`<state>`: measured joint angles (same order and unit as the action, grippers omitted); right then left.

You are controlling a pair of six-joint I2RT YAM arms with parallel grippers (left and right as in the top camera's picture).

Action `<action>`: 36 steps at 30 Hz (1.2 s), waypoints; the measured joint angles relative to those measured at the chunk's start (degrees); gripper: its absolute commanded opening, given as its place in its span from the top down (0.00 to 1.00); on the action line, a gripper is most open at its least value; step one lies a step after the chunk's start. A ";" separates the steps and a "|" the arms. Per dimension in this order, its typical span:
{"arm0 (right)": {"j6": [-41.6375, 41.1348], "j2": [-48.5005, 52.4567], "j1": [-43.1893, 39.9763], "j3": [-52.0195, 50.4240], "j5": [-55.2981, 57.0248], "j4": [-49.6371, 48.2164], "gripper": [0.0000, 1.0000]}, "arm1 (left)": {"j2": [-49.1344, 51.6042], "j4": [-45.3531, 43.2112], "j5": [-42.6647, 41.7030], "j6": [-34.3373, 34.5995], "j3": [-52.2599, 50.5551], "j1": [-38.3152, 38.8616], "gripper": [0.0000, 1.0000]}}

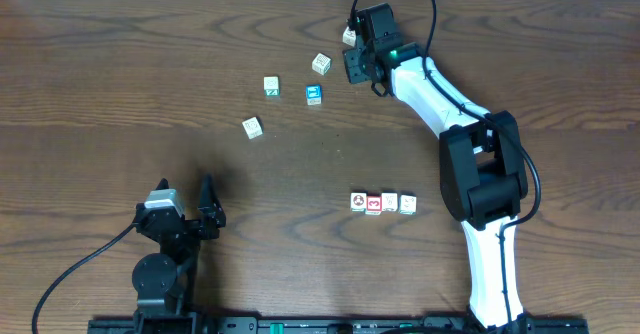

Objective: Lift 5 blocks
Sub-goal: 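Close the right gripper on the yellow S block and lift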

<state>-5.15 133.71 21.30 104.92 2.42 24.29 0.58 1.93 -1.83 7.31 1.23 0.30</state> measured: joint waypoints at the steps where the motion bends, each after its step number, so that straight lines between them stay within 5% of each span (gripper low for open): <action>1: -0.11 0.00 0.00 0.00 0.00 0.13 0.48 | 0.00 0.00 0.00 0.00 0.00 0.00 0.23; 11: -0.52 2.08 0.00 -0.02 0.17 1.42 0.50 | 0.00 0.00 0.00 -0.02 0.00 0.00 0.23; 30: -1.14 2.34 0.00 -0.09 0.20 0.83 0.93 | 0.00 0.00 0.00 0.00 0.00 0.00 0.23; 36: -1.25 -1.09 0.15 -0.37 0.24 4.50 0.90 | 0.00 0.00 0.00 -0.02 0.00 0.00 0.23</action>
<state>-6.39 132.62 21.45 104.55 2.66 28.80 0.58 1.93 -1.83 7.29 1.23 0.30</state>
